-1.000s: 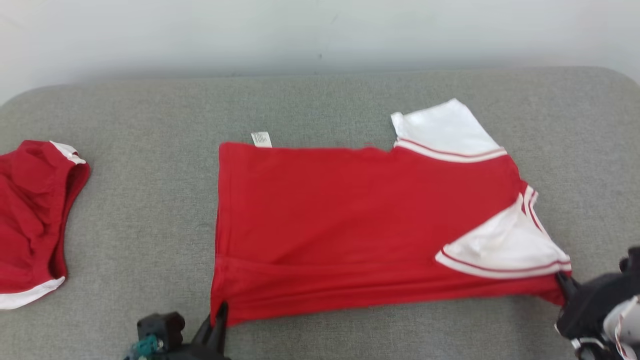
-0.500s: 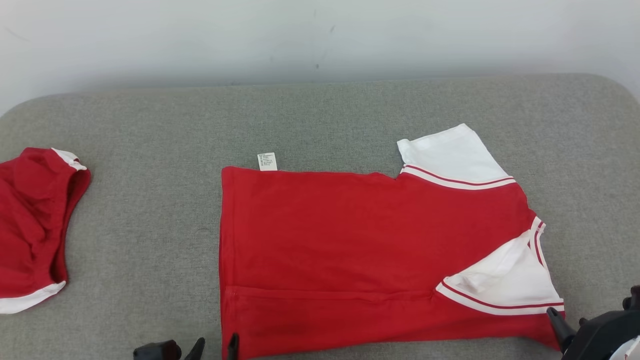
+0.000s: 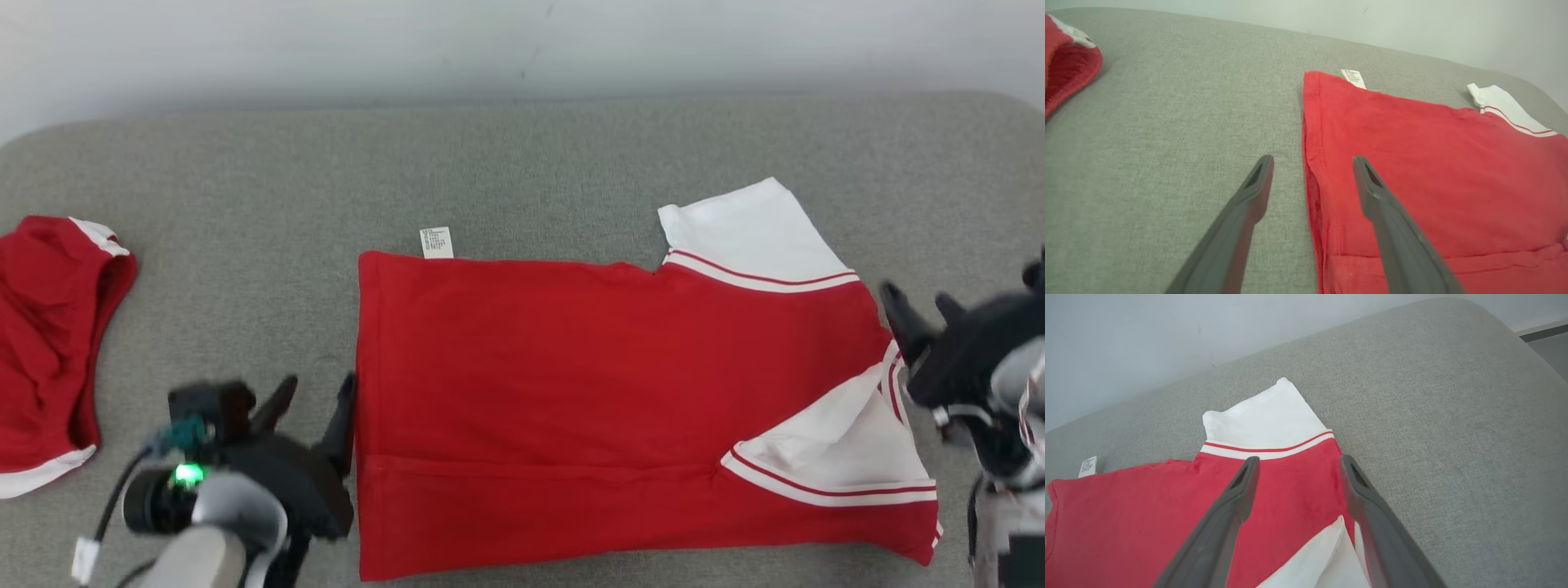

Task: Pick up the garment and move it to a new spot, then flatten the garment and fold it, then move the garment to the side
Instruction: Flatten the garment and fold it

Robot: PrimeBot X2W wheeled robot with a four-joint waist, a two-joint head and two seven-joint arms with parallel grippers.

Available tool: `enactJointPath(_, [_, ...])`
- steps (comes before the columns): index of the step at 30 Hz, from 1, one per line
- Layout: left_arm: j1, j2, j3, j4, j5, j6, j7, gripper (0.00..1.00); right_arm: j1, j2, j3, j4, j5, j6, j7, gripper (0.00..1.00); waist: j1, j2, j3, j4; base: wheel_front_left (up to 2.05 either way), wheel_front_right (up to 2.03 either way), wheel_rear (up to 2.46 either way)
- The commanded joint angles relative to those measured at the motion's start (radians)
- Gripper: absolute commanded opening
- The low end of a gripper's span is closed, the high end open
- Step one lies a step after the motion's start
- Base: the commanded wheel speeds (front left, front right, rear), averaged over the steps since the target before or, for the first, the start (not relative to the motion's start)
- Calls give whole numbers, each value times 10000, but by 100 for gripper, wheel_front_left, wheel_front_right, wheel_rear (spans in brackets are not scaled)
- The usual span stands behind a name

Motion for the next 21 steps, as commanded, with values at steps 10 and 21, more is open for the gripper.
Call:
enactJointPath(10, [-3800,-303,-400,2199,379,-803,685,100,-4181,-653,1312,3008,-501,-24,-314,100,0,0,2115,-58,0,0,0])
enactJointPath(21, [-5531,-540,-760,3860,724,-1085,633,100,-6425,-712,1782,5596,-1018,-23,-1507,100,0,0,2932,27,0,0,0])
